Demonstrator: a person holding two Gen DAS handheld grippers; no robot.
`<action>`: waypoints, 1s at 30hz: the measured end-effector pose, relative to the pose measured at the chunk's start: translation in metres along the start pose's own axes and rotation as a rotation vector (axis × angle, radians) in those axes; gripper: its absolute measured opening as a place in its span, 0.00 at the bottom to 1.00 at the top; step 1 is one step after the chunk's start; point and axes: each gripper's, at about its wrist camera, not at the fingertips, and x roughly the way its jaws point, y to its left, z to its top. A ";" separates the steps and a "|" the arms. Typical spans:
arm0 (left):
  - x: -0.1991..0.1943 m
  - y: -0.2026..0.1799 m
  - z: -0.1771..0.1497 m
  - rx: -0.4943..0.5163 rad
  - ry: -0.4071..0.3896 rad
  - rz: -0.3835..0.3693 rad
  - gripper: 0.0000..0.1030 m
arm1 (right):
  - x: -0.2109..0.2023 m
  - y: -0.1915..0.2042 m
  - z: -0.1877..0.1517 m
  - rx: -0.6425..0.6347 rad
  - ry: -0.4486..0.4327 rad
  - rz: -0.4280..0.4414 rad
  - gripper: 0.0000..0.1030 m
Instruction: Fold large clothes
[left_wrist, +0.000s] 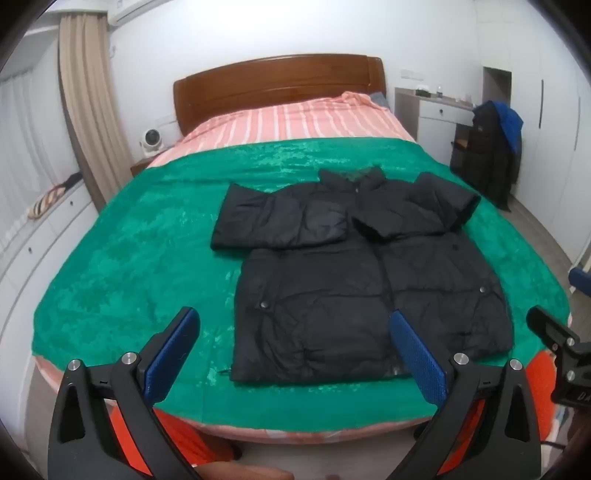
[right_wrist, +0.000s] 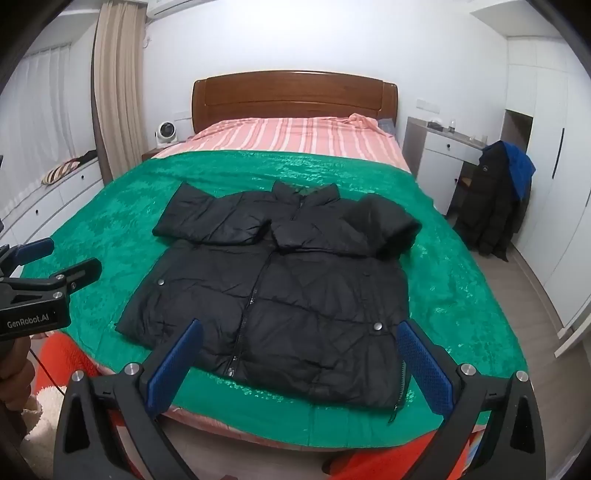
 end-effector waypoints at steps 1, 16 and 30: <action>0.000 0.000 0.000 -0.001 0.009 -0.002 1.00 | 0.000 0.000 0.000 0.002 -0.001 -0.002 1.00; 0.016 0.000 -0.009 -0.023 0.052 0.007 1.00 | 0.013 0.006 -0.002 0.021 0.038 0.020 1.00; 0.021 0.001 -0.010 -0.011 0.065 0.019 1.00 | 0.020 0.003 -0.002 0.030 0.063 0.018 1.00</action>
